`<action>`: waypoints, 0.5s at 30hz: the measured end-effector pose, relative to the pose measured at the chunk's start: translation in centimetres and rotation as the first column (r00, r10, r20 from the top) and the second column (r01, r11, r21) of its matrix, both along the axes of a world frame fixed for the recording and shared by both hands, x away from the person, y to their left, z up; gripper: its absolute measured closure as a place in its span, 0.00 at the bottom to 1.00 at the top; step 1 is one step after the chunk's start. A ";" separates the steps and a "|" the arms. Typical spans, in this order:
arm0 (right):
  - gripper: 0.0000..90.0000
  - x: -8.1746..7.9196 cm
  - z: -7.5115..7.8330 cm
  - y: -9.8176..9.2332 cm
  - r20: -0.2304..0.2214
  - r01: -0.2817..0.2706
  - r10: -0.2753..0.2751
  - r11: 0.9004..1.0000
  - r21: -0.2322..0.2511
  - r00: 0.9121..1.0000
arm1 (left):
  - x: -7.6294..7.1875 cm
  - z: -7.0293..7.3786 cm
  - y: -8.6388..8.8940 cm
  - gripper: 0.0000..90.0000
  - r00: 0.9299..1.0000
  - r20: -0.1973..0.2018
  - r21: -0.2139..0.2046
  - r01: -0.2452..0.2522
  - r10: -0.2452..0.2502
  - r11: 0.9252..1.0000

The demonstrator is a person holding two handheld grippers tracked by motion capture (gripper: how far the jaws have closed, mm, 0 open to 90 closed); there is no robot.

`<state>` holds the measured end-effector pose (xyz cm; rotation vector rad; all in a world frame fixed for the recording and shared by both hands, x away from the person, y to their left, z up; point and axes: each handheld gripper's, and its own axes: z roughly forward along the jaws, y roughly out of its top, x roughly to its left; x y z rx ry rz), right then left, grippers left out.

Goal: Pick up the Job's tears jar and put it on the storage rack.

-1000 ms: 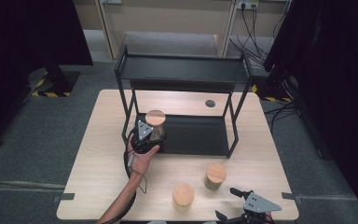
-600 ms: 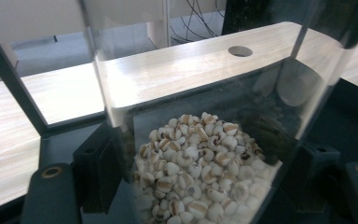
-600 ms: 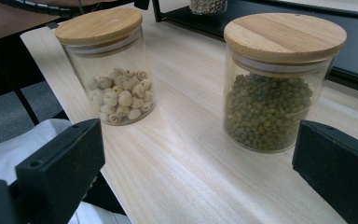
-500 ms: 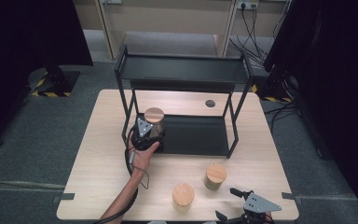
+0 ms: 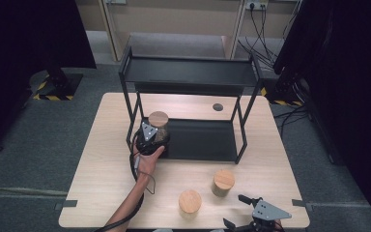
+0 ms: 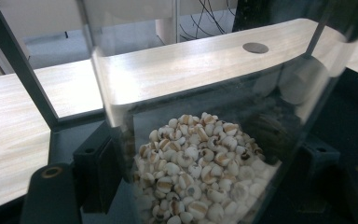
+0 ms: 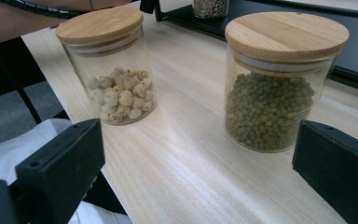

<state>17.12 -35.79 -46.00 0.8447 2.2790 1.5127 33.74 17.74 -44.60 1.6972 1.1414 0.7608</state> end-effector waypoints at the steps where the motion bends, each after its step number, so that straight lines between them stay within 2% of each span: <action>1: 0.03 0.0 0.0 0.0 0.000 0.000 0.000 1.000 0.000 1.000 | -0.1 -0.2 0.1 0.28 1.000 0.005 -0.008 -0.002 0.002 1.000; 7: 0.03 0.0 0.0 0.0 -0.001 0.000 0.000 1.000 0.000 1.000 | 0.1 -0.2 0.3 0.28 1.000 -0.002 -0.017 -0.011 0.011 1.000; 15: 0.03 0.0 0.0 0.1 -0.001 0.000 0.000 1.000 0.002 1.000 | -0.1 -0.1 -0.1 0.28 1.000 0.000 -0.004 -0.027 0.027 1.000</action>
